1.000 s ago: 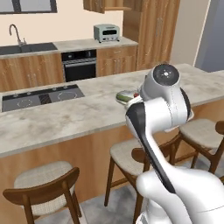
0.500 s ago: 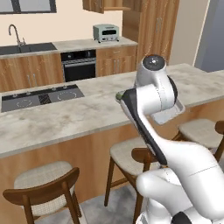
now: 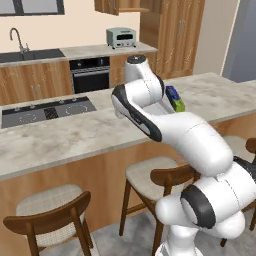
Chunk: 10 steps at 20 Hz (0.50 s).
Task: Retrieve the tupperware and aluminum foil from the cabinet and place them on the dining counter near the plate with carrot and cucumber to prepare for storing leftovers.
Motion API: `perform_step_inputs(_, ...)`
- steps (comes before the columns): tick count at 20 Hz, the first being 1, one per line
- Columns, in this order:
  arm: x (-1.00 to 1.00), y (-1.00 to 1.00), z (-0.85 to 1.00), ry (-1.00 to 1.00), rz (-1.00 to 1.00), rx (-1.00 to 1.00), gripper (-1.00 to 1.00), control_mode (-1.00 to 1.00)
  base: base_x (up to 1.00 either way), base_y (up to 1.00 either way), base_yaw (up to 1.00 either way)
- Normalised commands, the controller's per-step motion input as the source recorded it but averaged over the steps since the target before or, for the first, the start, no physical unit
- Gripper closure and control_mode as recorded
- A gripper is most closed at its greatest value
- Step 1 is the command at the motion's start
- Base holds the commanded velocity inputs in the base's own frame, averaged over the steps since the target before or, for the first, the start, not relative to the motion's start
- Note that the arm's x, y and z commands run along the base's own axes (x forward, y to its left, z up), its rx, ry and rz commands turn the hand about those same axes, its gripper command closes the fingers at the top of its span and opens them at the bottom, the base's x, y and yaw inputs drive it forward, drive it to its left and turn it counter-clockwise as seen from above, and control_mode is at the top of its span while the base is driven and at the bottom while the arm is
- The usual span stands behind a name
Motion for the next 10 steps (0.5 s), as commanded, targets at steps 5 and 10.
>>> perform_step_inputs(5, 0.89, 0.57, -0.07, 0.24, -0.07, -0.01, 1.0, -1.0, 0.0, 0.0, 0.0)
perform_step_inputs(10, 0.79, 0.31, -0.19, 0.19, -0.09, 0.0, 1.0, -1.0, 0.0, 0.0, 0.0)
